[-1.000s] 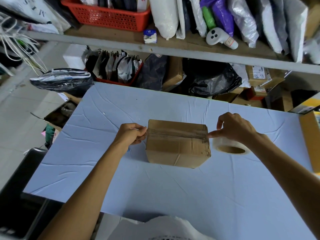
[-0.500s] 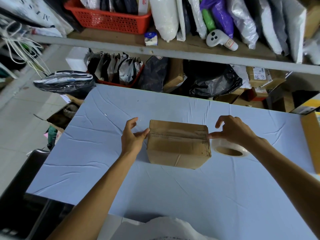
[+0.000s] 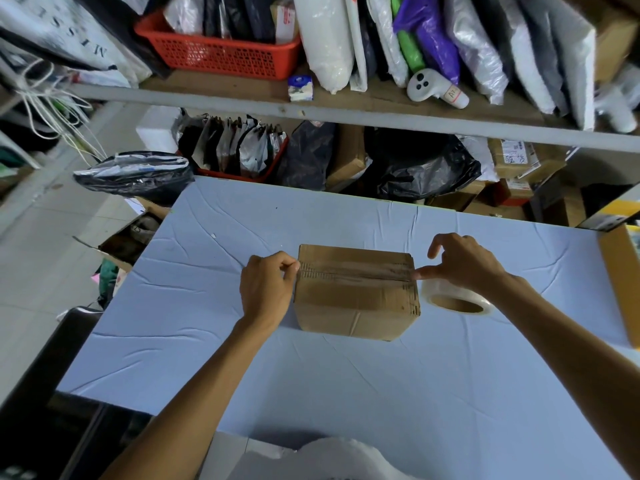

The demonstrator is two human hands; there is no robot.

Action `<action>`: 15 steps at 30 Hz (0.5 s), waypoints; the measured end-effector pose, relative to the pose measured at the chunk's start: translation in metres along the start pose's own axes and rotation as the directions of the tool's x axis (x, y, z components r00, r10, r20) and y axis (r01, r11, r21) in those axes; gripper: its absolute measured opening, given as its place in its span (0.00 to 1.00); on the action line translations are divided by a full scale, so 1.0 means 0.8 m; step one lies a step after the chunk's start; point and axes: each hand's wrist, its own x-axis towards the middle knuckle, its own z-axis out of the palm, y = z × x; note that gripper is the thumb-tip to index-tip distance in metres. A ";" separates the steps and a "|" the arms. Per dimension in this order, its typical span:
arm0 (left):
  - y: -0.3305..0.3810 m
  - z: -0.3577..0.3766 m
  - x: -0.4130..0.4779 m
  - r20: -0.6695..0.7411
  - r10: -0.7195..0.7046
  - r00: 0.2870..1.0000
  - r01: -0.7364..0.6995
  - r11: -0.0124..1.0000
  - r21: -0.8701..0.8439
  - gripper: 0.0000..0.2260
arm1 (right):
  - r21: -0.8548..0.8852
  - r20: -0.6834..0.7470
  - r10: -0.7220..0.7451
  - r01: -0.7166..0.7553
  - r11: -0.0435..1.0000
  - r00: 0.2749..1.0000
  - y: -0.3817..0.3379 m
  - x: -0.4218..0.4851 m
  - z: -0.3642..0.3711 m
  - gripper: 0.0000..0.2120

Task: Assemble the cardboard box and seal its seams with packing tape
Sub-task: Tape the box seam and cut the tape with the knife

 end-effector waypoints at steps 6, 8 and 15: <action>0.002 -0.008 0.007 0.083 0.027 0.996 -0.019 0.995 -0.102 0.07 | 0.002 0.001 -0.007 0.007 1.000 1.000 -0.002 -0.002 -0.001 0.27; 0.004 -0.011 0.007 0.115 -0.034 0.993 0.051 0.987 -0.149 0.08 | 0.012 0.010 -0.008 0.008 1.000 1.000 -0.002 -0.002 -0.001 0.26; 0.025 0.009 0.003 0.115 -0.182 0.977 0.185 0.983 -0.014 0.18 | 0.019 0.008 -0.019 0.019 1.000 1.000 -0.002 -0.003 0.000 0.26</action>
